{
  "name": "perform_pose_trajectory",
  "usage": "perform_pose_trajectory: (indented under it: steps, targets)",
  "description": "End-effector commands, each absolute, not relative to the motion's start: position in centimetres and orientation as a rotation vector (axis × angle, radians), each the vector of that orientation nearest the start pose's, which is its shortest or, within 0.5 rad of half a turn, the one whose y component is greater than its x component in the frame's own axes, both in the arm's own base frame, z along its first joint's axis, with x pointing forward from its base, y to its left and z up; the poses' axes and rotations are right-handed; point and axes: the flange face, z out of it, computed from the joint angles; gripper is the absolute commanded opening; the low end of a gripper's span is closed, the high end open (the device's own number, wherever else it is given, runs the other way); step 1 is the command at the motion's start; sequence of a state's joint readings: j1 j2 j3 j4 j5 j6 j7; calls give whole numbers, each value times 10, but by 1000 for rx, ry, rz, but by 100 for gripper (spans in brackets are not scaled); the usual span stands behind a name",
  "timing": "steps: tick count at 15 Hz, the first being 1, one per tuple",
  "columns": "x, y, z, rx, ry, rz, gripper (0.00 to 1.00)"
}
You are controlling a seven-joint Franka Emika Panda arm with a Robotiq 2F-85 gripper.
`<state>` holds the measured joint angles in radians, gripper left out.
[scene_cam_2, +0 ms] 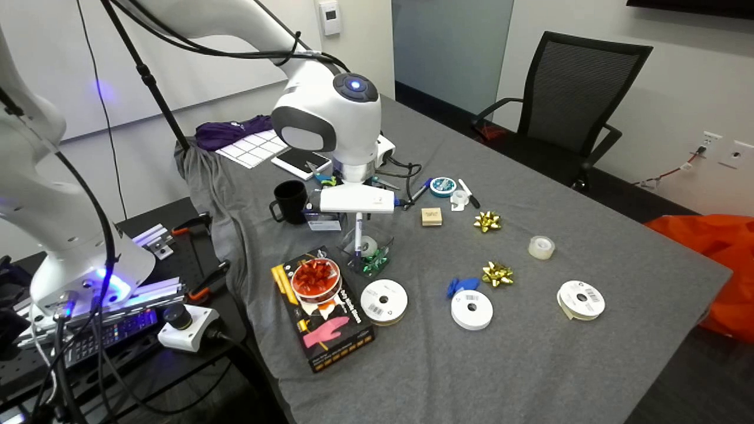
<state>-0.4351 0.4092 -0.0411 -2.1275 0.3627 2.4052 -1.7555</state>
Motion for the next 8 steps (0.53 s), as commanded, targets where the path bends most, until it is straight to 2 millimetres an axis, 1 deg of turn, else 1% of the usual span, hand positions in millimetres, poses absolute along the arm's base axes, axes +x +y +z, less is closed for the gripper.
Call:
perform_pose_trajectory:
  steps: [1,5,7,8]
  targets:
    - [496,-254,201,-2597,-1426,-243,42]
    - [497,-254,200,-2624,-1433,-250,16]
    - [497,-254,199,-2637,-1433,-256,1]
    - [497,-253,199,-2641,-1429,-258,0]
